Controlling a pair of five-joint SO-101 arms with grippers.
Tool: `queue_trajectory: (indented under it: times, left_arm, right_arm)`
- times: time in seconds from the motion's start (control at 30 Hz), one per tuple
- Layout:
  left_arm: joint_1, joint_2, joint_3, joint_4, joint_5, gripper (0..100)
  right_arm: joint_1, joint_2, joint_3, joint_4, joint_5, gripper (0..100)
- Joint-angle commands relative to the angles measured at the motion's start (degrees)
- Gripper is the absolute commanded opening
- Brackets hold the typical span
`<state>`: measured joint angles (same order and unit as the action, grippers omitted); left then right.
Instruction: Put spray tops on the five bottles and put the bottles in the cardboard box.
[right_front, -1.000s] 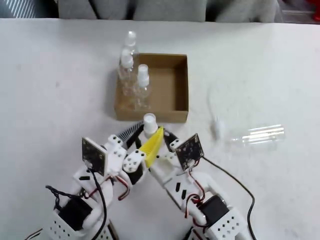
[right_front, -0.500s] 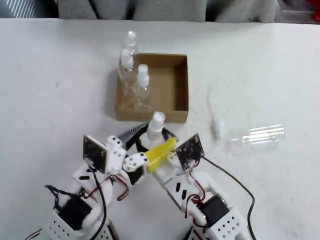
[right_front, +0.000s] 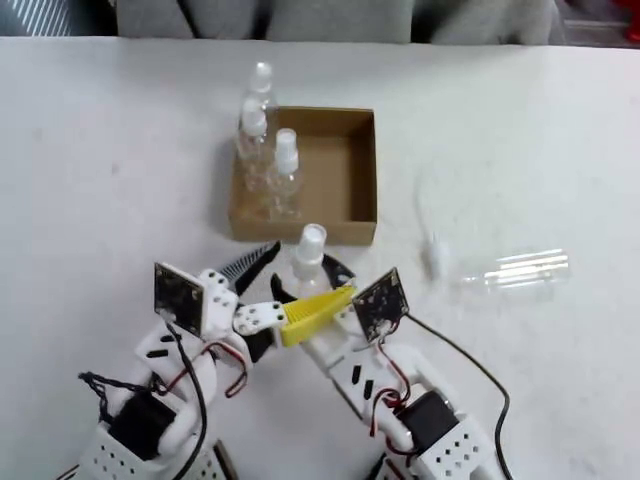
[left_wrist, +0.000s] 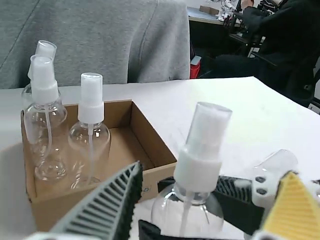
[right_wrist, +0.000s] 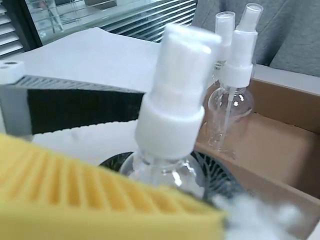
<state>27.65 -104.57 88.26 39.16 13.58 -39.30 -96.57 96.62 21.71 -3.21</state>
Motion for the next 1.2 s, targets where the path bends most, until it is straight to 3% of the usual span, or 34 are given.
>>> queue_trajectory:
  times: [0.0, 0.4, 0.67, 0.77, 0.87, 1.17]
  left_arm:
    - [0.1, 0.0, -3.0, 2.6, -0.6, 41]
    - [-1.7, 0.0, -5.0, -4.7, 7.3, 39]
    - [-5.1, 0.0, -6.9, -9.8, 7.8, 1]
    - [-8.5, 0.0, -9.6, -8.4, 7.9, 5]
    - [-11.3, 0.0, -13.6, -3.0, 7.9, 2]
    - [-11.8, -0.1, -20.9, 2.0, 7.8, 2]
  right_arm:
    - [0.9, -0.9, 0.5, -1.9, 0.0, 1.7]
    - [0.9, -0.9, 0.5, -1.8, 0.0, 1.7]
    - [0.9, -0.9, 0.5, -1.7, 0.0, 1.7]
    - [0.9, -0.9, 0.5, -1.6, 0.0, 1.7]
    - [0.9, -0.9, 0.5, -1.5, 0.0, 1.7]
    - [1.0, -0.8, 0.5, -1.4, 0.0, 1.7]
